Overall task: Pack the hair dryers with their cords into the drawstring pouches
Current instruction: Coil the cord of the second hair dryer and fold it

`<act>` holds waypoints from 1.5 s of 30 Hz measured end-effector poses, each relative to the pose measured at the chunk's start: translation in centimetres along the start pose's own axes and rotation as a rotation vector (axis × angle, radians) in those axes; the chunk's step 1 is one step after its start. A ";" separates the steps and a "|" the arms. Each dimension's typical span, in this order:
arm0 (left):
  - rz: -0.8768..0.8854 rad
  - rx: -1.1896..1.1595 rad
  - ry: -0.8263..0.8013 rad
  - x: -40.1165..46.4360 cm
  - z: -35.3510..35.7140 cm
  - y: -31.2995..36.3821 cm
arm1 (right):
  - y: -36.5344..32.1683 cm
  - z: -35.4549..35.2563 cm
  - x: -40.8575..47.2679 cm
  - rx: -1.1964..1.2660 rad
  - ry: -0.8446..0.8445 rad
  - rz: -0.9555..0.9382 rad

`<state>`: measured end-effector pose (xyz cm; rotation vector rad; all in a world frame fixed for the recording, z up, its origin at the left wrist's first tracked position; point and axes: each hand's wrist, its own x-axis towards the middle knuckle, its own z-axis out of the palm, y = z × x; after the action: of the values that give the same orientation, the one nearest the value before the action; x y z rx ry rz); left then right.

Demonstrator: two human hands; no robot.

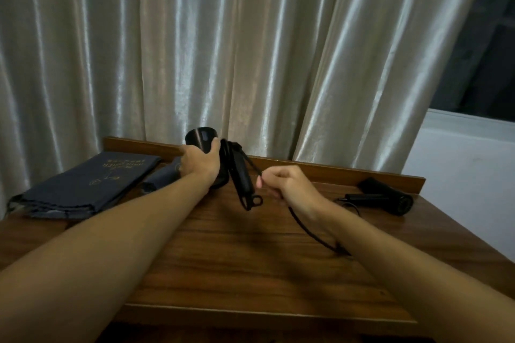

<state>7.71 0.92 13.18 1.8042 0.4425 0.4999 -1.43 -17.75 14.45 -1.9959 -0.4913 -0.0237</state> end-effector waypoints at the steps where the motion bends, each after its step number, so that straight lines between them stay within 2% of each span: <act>1: -0.023 -0.064 0.015 0.0 0.2 0.4 | 0.3 0.5 -0.2 0.015 -0.027 0.005; 6: -0.162 -0.427 0.008 -0.1 -0.1 1.5 | 2.4 1.3 -1.1 0.108 -0.205 0.078; 10: -0.347 -0.767 -0.108 0.5 -2.0 1.7 | 5.1 0.9 -1.9 0.097 -0.335 0.199; 12: -0.360 -0.794 -0.190 0.7 -3.2 1.3 | 6.3 0.7 -2.0 0.161 -0.318 0.297; 15: -0.327 -0.701 -0.457 1.6 -4.6 0.0 | 7.1 -0.1 -1.4 0.107 -0.201 0.404; 17: -0.294 -0.607 -0.694 2.1 -5.5 -0.8 | 7.3 -0.8 -0.8 0.038 -0.111 0.433; 19: -0.263 -0.480 -0.851 2.3 -6.3 -1.2 | 7.1 -1.7 0.0 -0.002 -0.010 0.431; 22: -0.193 -0.195 -0.999 2.2 -7.0 -1.1 | 5.6 -3.2 1.3 -0.100 0.069 0.404; 25: -0.059 0.188 -1.058 1.4 -7.0 -0.5 | 3.5 -4.3 3.0 -0.164 0.104 0.373; 27: 0.053 0.392 -1.056 0.4 -6.3 -0.1 | 2.3 -4.4 4.0 -0.207 0.078 0.373; 30: 0.093 0.436 -0.996 -0.8 -4.7 -0.2 | 1.2 -4.2 4.8 -0.139 0.109 0.389; 33: 0.129 0.455 -0.824 -1.4 -3.1 -1.0 | -0.1 -3.6 4.6 0.092 0.101 0.387; 35: 0.169 0.478 -0.669 -1.8 -2.2 -1.8 | -0.8 -2.8 4.3 0.155 0.074 0.393; 38: 0.171 0.410 -0.478 -2.5 -1.2 -2.2 | -1.6 -0.9 3.6 0.138 -0.021 0.373; 45: 0.000 0.073 -0.142 -3.6 0.0 -2.0 | -0.7 1.7 1.1 0.196 -0.204 0.319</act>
<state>4.59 -0.47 10.85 1.8960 0.3671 0.3569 -1.04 -15.70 14.54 -1.8699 -0.2855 0.4146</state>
